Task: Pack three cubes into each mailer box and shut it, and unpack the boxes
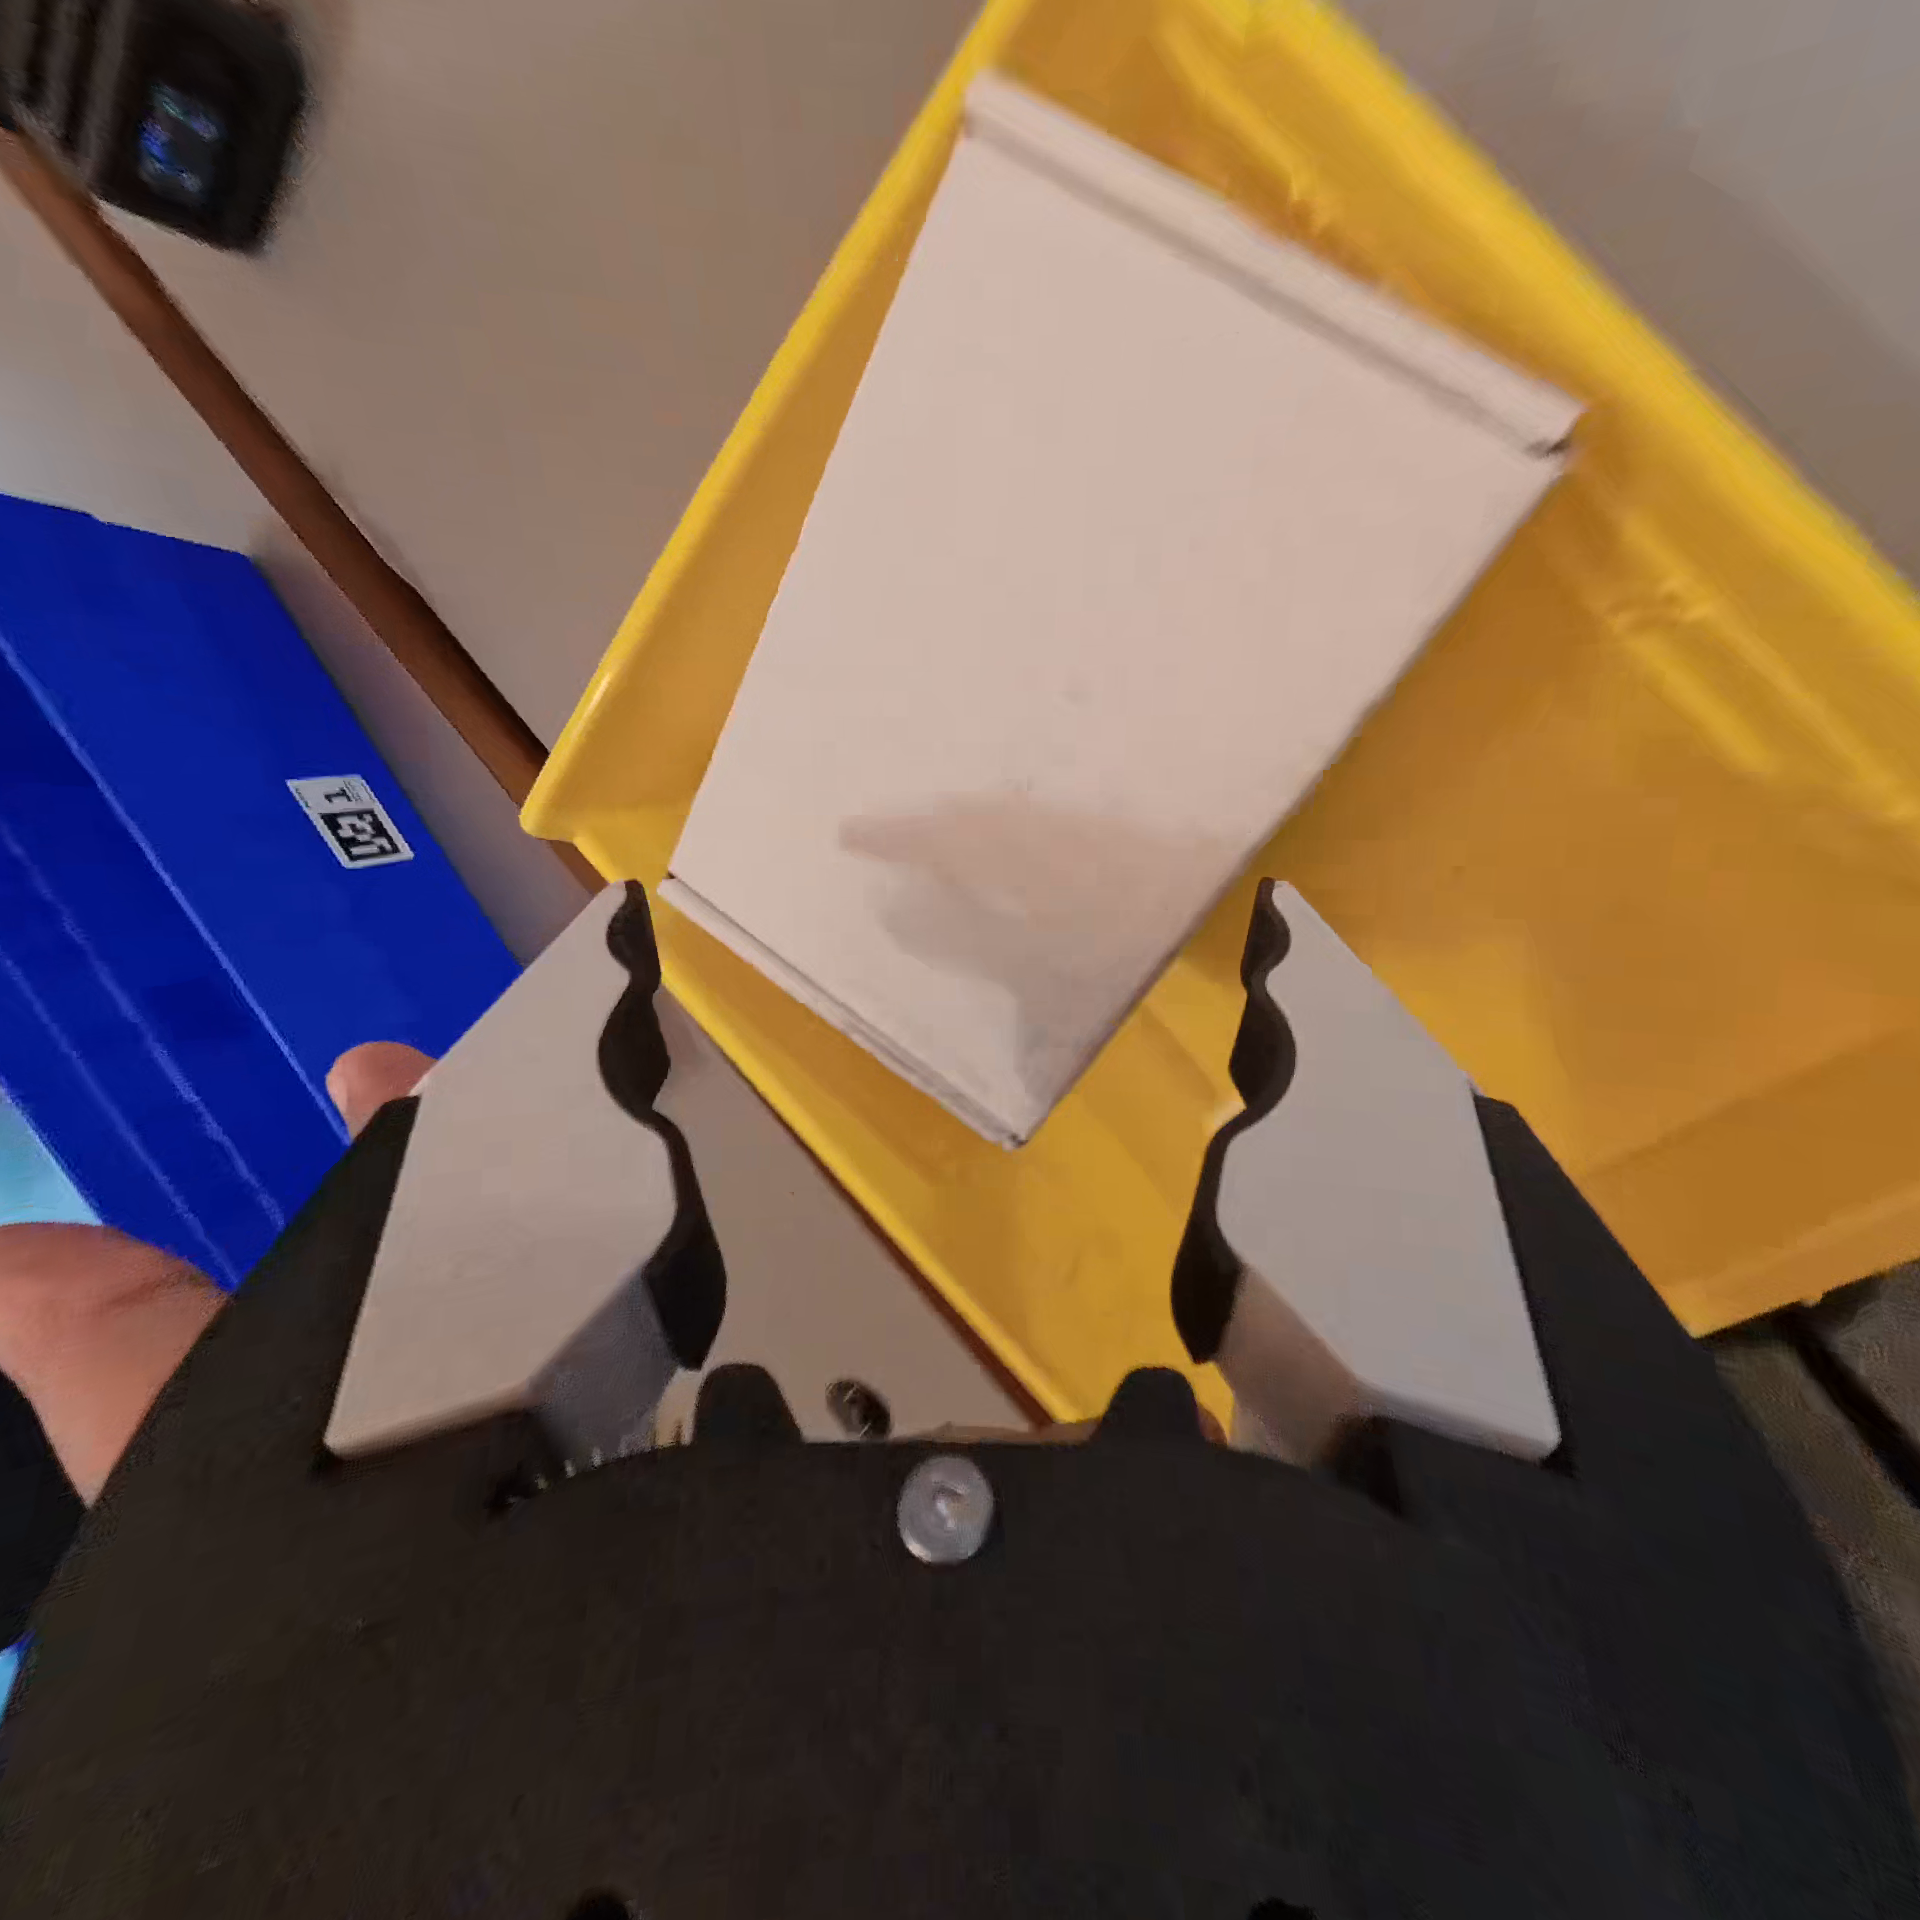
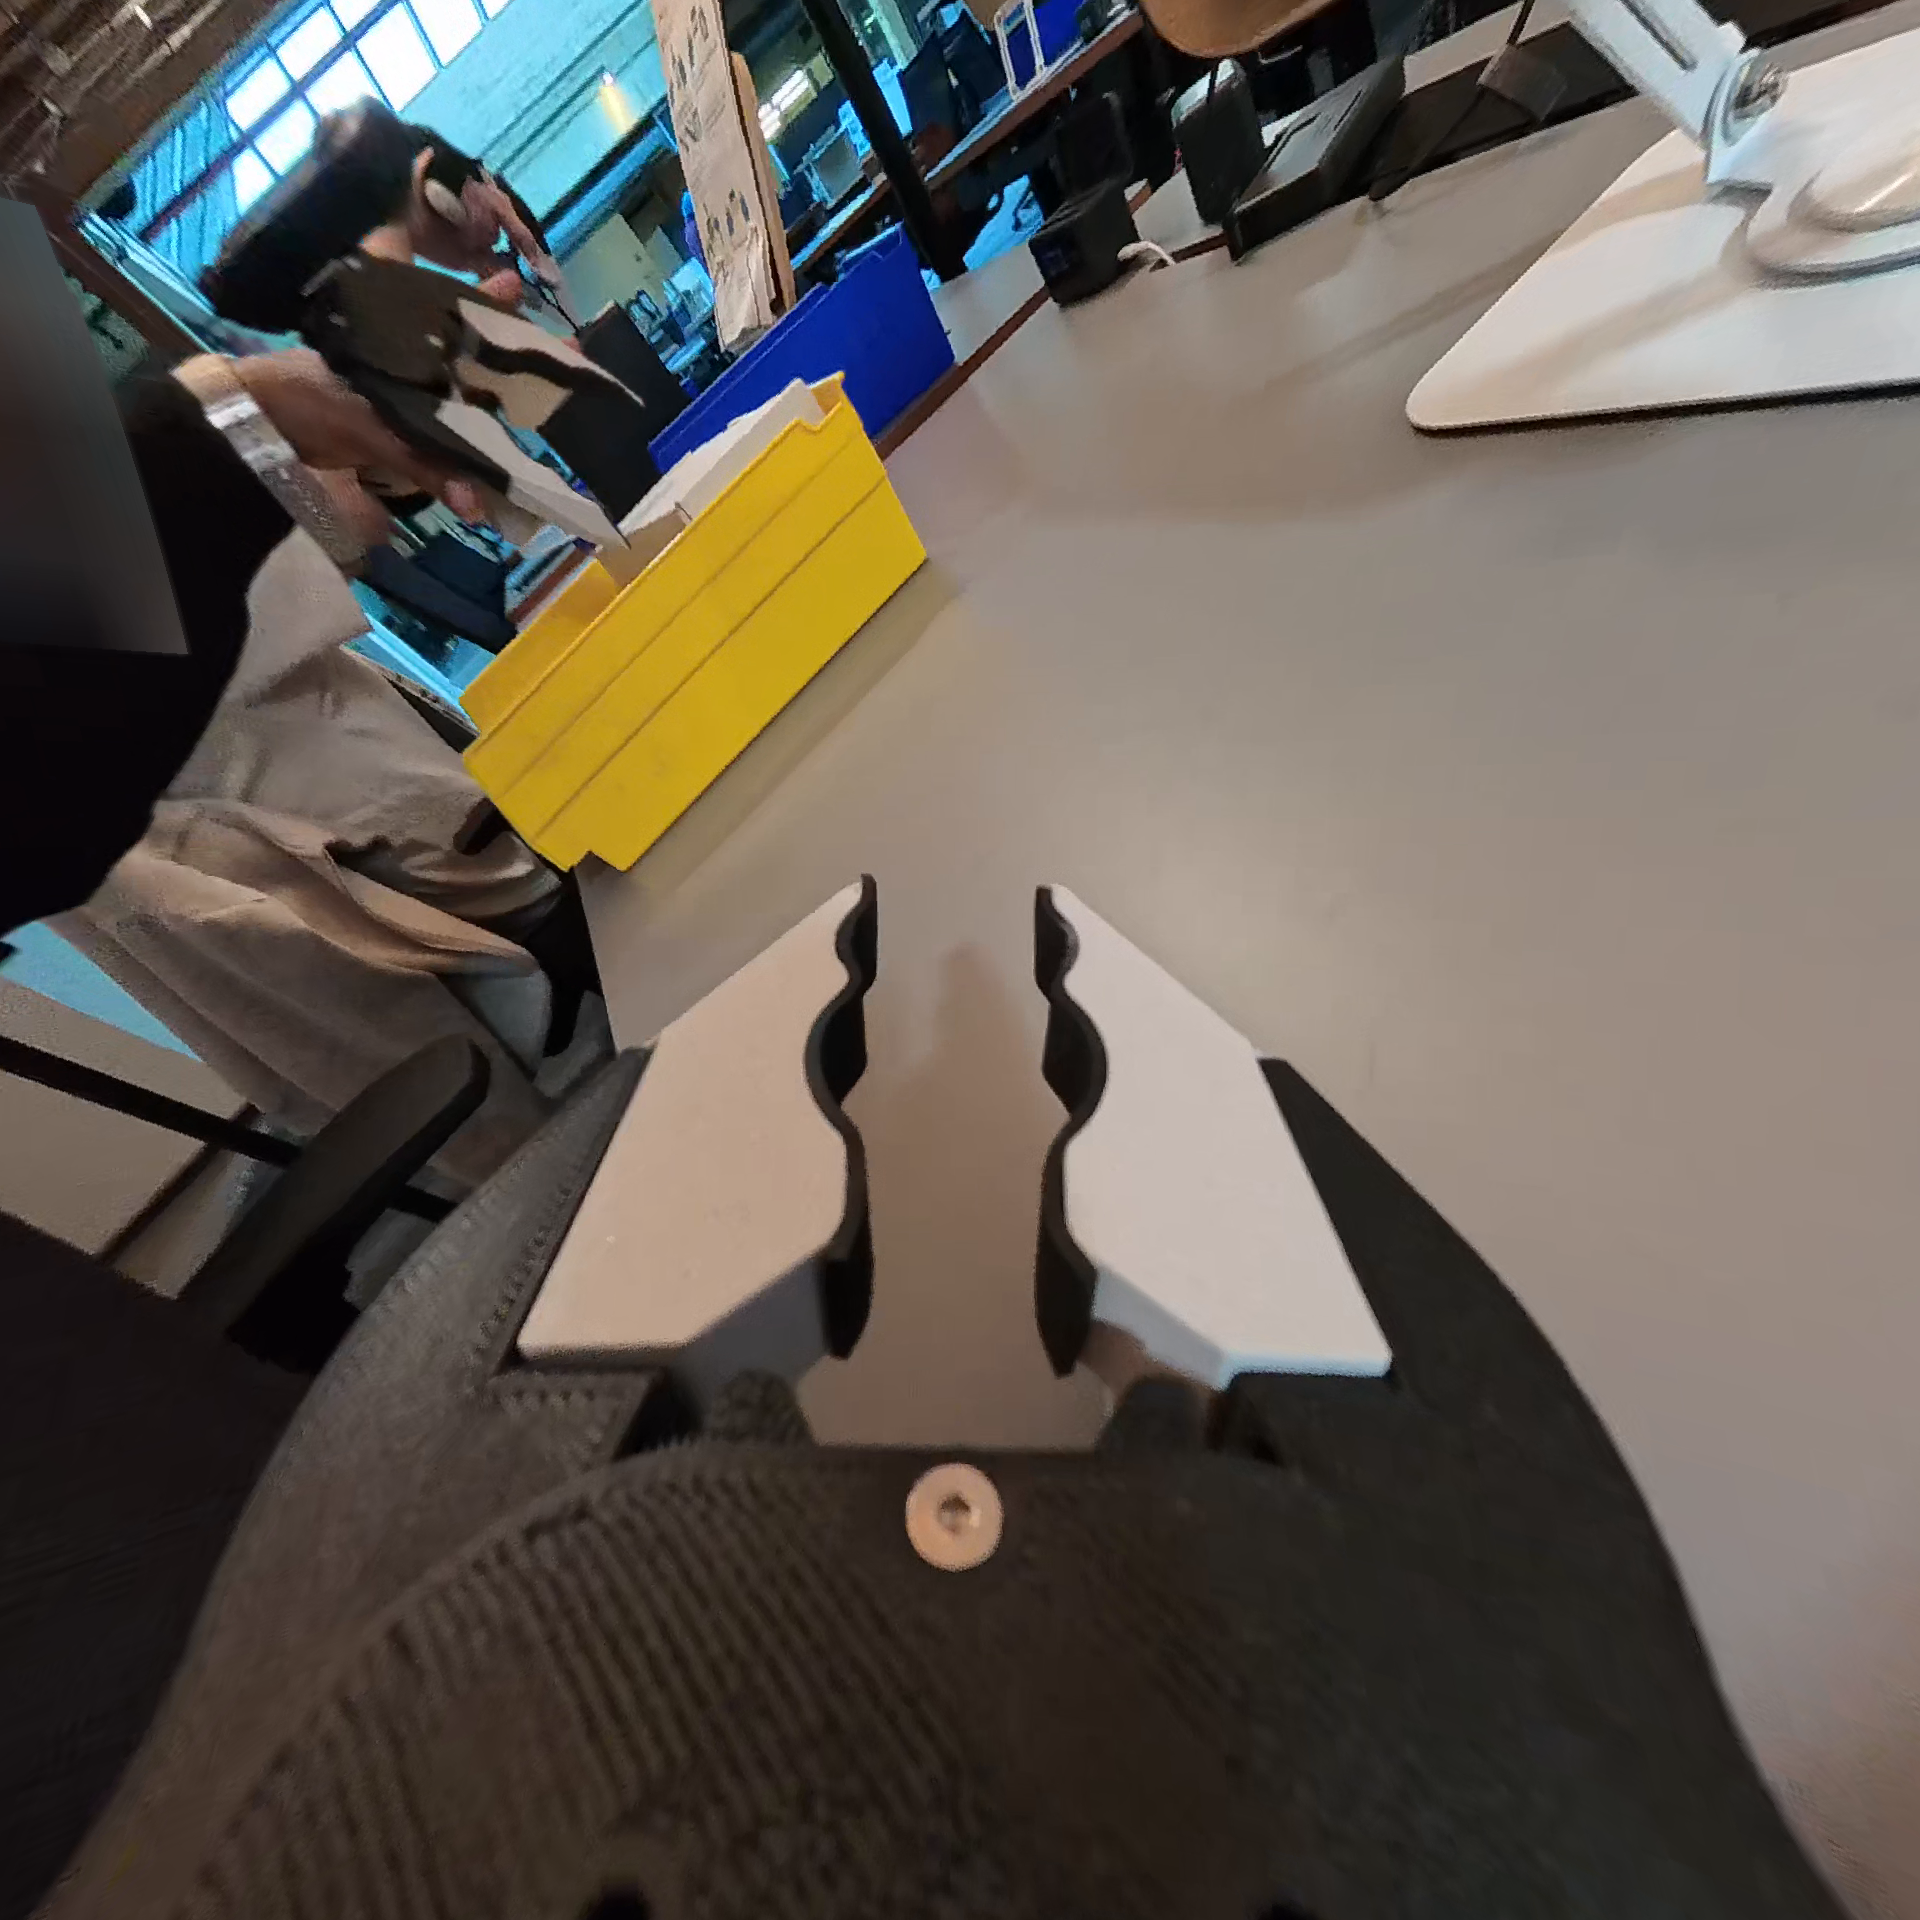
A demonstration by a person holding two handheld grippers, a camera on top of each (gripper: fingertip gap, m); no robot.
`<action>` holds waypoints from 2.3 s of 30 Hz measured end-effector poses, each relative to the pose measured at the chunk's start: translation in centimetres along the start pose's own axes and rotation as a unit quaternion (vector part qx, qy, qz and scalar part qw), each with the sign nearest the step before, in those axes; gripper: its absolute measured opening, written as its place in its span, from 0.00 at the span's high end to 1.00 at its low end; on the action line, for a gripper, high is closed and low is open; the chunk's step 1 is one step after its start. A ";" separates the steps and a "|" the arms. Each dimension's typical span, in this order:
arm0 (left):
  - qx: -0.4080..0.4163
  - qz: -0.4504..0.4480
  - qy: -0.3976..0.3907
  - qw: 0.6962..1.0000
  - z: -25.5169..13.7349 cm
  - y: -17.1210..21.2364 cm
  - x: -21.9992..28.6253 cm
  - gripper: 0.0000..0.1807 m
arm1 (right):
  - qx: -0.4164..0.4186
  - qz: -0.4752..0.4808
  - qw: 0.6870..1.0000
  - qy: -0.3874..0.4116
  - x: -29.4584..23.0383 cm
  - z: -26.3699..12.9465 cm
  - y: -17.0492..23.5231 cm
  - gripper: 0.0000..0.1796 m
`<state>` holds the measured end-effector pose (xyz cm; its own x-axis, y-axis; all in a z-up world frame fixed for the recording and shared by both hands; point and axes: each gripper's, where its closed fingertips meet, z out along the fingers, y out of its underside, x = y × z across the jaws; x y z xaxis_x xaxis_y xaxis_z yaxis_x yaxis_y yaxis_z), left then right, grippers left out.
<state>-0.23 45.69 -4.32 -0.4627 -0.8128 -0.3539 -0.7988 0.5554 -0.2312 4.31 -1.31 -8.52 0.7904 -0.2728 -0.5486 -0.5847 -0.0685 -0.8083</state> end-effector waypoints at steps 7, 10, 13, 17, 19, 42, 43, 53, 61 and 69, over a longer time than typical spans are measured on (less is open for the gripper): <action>-0.077 0.043 0.099 0.991 3.2 0.9 0.3 0.29 | 0.001 -0.008 1.000 0.025 1.0 0.3 0.3 0.86; -0.074 0.065 0.091 0.991 4.2 0.6 -0.2 0.23 | 0.003 -0.031 0.998 0.050 1.8 0.2 -0.1 0.86; -0.077 0.083 0.090 0.990 4.9 0.4 -0.3 0.18 | 0.019 -0.020 0.998 0.051 2.1 0.1 -0.6 0.87; -0.074 0.110 0.068 0.989 5.8 0.4 -0.4 0.15 | 0.032 0.026 0.999 0.033 2.4 0.1 -0.9 0.87; -0.077 0.131 0.059 0.987 5.7 0.6 -0.4 0.16 | 0.037 0.042 0.998 0.028 2.5 0.1 -0.9 0.87; -0.094 0.170 0.030 0.980 0.8 1.2 1.2 0.36 | 0.032 0.052 0.998 0.017 2.0 -0.1 -0.5 0.87; -0.096 0.163 0.039 0.981 0.9 1.3 1.3 0.31 | 0.030 0.052 0.998 0.017 2.0 0.0 -0.5 0.87; -0.172 0.209 0.088 0.959 4.0 2.8 2.3 0.21 | 0.026 0.067 0.997 0.018 2.4 0.3 -0.3 0.87; -0.153 0.177 0.097 0.968 2.2 2.8 1.6 0.25 | 0.030 0.074 0.997 0.013 2.5 0.3 -0.4 0.87; -0.015 0.147 0.088 0.985 -7.0 -5.8 4.3 0.26 | 0.034 0.097 0.995 -0.010 1.2 0.7 0.0 0.87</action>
<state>-0.31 37.79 1.89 -0.7331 -0.6374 -0.2375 -0.6305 0.7677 -0.1141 5.40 -0.95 -9.29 0.6679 -0.2546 -0.6993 -0.7134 0.0484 -0.6991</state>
